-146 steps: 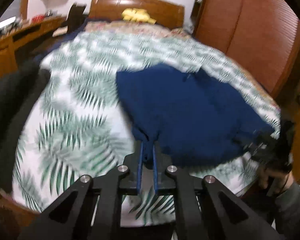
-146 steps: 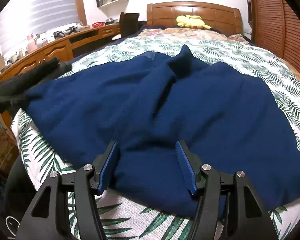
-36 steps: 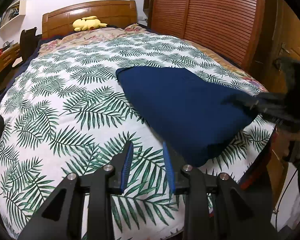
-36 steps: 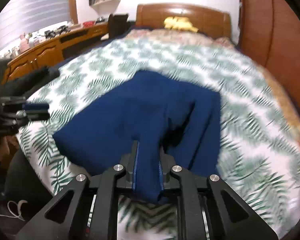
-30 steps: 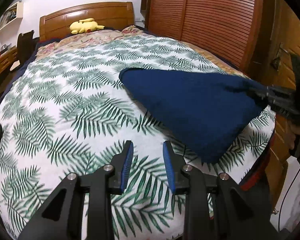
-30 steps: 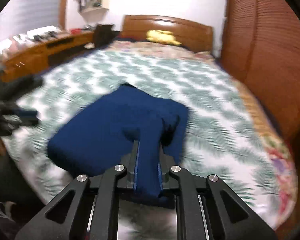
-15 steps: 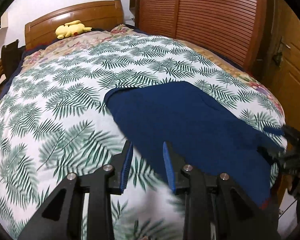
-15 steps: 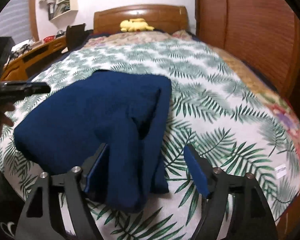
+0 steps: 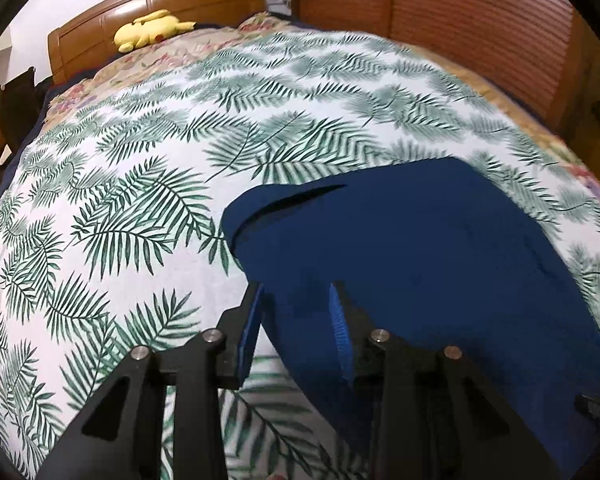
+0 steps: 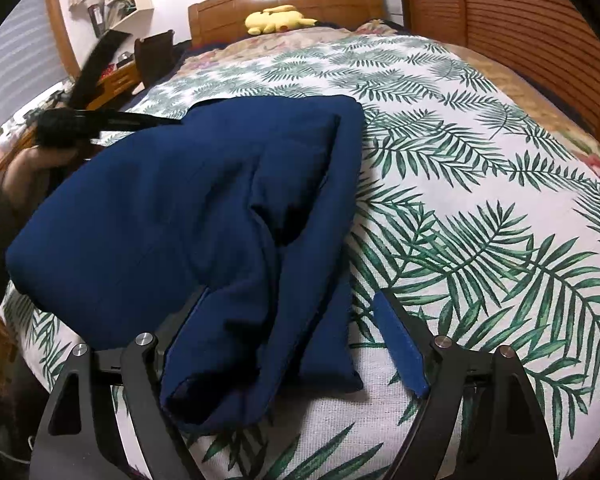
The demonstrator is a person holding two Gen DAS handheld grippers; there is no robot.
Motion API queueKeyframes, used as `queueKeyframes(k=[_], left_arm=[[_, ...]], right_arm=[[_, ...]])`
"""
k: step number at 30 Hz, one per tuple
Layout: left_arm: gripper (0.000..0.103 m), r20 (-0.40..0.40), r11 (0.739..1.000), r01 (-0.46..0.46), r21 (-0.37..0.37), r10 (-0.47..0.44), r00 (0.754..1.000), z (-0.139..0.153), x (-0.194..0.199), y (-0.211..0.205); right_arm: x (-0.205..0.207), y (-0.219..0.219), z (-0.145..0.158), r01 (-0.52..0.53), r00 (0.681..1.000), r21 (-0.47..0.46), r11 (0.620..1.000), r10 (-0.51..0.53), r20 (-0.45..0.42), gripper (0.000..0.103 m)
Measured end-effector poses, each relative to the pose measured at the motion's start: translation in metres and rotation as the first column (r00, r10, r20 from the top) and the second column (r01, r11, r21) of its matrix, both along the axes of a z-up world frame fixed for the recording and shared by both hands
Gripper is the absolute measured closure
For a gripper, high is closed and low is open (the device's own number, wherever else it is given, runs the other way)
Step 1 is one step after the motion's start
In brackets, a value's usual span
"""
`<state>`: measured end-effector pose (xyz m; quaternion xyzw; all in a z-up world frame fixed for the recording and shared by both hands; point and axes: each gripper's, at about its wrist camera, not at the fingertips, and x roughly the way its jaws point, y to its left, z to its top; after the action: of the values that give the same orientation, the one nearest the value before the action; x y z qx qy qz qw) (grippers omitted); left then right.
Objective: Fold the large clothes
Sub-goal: 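Lift the folded blazer off the duvet with the right tool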
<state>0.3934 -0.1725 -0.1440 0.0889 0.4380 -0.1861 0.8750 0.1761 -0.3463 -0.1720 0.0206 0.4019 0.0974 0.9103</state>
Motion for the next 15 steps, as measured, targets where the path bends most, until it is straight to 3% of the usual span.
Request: queueKeyframes(k=[9, 15], left_arm=[[0.057, 0.036, 0.996, -0.015, 0.092, 0.012, 0.999, -0.020, 0.034, -0.008], [0.048, 0.026, 0.996, 0.003, 0.090, -0.006, 1.000, -0.026, 0.053, -0.008]], right_arm=[[0.003, 0.002, -0.001, -0.011, 1.000, 0.008, 1.000, 0.011, -0.009, 0.019], [0.004, 0.001, -0.004, -0.010, 1.000, 0.035, 0.999, 0.011, -0.015, 0.018]])
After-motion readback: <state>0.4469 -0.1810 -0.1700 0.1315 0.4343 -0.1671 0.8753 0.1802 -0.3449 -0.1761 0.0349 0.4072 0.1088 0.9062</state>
